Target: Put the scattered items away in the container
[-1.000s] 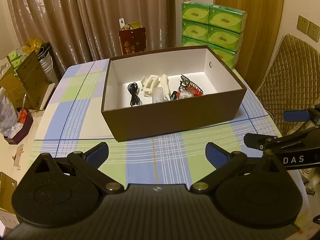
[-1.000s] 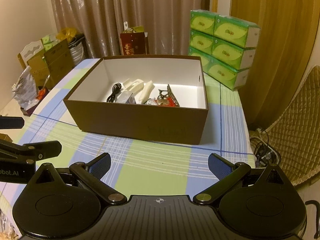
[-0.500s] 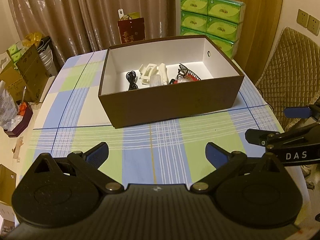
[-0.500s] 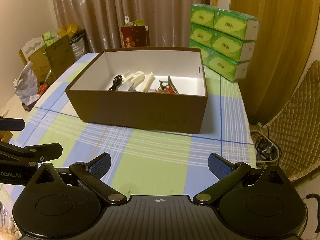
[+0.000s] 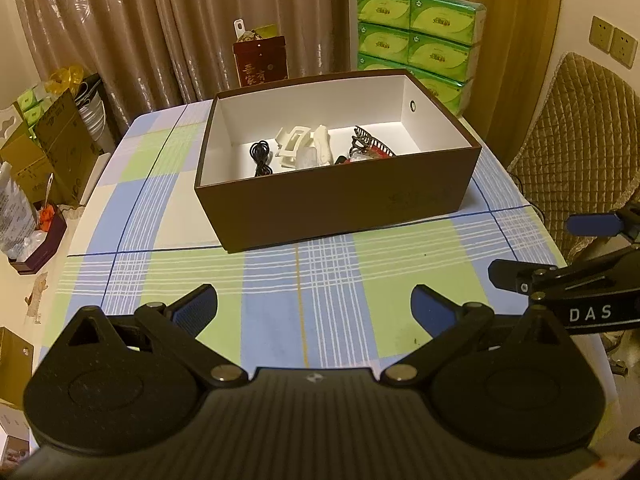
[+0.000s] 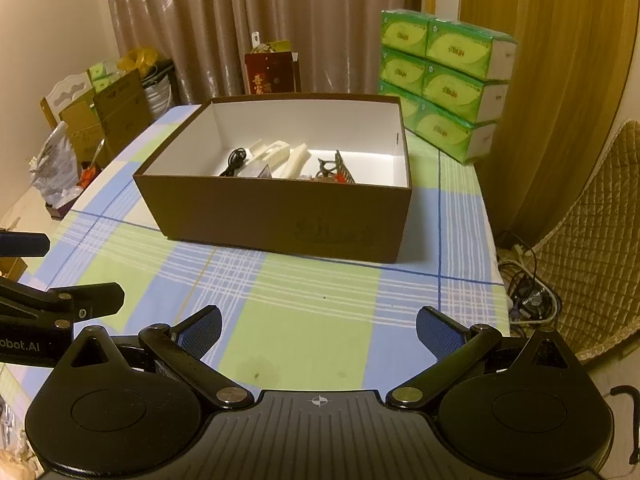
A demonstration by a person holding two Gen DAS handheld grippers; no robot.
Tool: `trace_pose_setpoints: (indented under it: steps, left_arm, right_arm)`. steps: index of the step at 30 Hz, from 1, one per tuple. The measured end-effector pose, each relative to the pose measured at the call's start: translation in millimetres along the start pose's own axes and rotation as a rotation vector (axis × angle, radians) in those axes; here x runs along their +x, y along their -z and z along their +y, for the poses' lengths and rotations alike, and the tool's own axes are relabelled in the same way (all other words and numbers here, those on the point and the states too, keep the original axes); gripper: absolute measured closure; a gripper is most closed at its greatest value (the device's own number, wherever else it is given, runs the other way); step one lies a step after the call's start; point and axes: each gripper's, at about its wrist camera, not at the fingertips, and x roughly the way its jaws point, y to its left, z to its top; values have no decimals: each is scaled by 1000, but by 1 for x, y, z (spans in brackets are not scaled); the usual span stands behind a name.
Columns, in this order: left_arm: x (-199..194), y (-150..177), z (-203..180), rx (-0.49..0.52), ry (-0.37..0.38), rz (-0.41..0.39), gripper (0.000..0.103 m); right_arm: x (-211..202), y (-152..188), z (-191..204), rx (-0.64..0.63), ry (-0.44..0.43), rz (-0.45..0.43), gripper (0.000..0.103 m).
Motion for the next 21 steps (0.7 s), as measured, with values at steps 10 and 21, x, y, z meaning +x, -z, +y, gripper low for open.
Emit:
trace_pose_setpoints:
  steps: [10, 21]
  left_arm:
    - [-4, 2, -3, 2, -7, 0, 1]
    - [-5, 5, -3, 9, -30, 9, 1]
  right_arm:
    - [-5, 1, -1, -11, -10, -11, 2]
    - [-4, -1, -1, -17, -24, -7, 2]
